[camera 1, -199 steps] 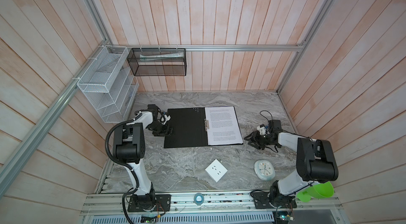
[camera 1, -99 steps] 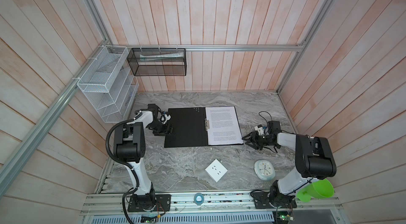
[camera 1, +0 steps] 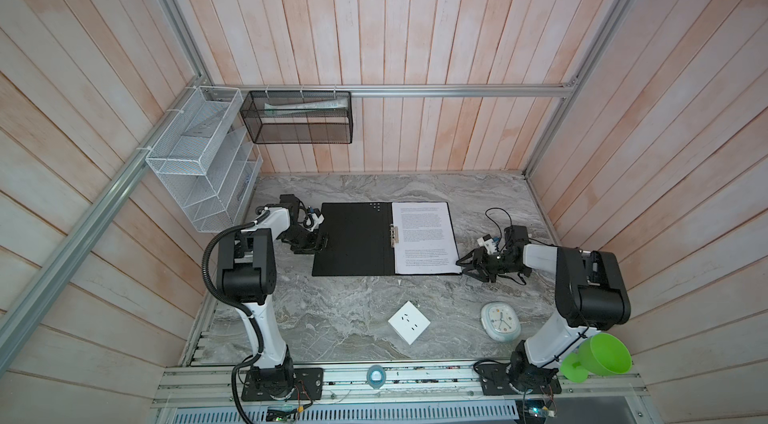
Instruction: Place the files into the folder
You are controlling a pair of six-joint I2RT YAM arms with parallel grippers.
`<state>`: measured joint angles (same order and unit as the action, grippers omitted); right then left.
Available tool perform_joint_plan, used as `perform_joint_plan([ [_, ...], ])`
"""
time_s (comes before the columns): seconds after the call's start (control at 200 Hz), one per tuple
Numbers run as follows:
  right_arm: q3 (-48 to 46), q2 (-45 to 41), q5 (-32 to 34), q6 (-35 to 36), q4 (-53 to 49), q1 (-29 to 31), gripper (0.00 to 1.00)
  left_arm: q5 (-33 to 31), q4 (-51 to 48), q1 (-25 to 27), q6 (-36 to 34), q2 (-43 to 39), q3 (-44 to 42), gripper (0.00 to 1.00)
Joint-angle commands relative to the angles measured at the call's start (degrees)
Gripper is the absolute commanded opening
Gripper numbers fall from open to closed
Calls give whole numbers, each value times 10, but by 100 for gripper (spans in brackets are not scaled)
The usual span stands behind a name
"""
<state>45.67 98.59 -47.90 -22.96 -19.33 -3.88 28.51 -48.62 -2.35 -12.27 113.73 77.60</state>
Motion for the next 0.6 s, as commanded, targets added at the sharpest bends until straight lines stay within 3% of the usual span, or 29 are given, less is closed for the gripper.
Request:
perform_joint_plan([
  [0.0,23,3,65,31,-76,14,48,5,1,7,-7,40,-10,81],
  [0.145,63,-1,146,49,-123,31,49,2,0,6,-9,39,-8,81],
  [0.45,88,42,151,71,-145,50,51,0,-1,6,-11,41,-7,80],
  [0.52,92,52,148,77,-152,60,57,0,-1,6,-11,42,-7,81],
  [0.595,96,61,135,82,-153,70,57,1,-2,6,-10,42,-7,81],
])
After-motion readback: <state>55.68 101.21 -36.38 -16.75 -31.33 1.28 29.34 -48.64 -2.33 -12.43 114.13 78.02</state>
